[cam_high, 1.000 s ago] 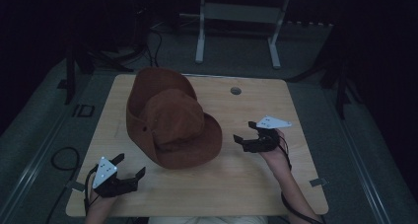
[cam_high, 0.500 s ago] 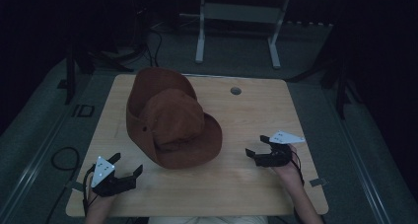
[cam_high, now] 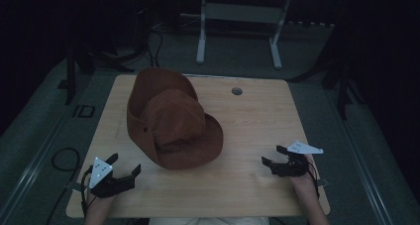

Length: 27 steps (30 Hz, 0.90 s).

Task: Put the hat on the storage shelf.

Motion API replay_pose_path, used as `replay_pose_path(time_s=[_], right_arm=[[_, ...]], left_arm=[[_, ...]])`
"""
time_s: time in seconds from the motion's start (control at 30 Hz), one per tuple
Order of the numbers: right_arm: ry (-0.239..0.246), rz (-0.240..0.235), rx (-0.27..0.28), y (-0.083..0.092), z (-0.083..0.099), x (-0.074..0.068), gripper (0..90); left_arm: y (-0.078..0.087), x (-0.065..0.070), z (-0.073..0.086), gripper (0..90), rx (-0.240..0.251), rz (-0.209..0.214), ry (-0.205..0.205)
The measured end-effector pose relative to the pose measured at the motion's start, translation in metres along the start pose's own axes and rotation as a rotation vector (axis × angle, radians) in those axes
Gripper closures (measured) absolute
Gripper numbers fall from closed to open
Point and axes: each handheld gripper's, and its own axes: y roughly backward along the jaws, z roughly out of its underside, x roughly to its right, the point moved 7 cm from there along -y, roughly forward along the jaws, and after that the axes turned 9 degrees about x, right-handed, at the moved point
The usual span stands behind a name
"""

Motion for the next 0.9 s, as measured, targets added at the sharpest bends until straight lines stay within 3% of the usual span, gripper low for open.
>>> replay_pose_path(time_s=[0.23, 0.37, 0.57, 0.9], right_arm=[[-0.031, 0.027, 0.038, 0.014, 0.007, 0.012, 14.0], [-0.011, 0.075, 0.009, 0.02, 0.013, 0.02, 14.1], [-0.026, 0.104, 0.023, 0.026, 0.013, 0.029, 14.0], [-0.032, 0.107, 0.025, 0.026, 0.015, 0.031, 14.1]], left_arm=[[0.002, -0.001, -0.001, 8.6, 0.006, -0.012, 0.002], [0.002, 0.0, -0.002, 8.5, 0.007, -0.013, 0.007], [0.003, 0.0, -0.002, 8.5, 0.011, -0.015, 0.005], [0.003, -0.002, -0.002, 8.6, 0.011, -0.017, 0.017]])
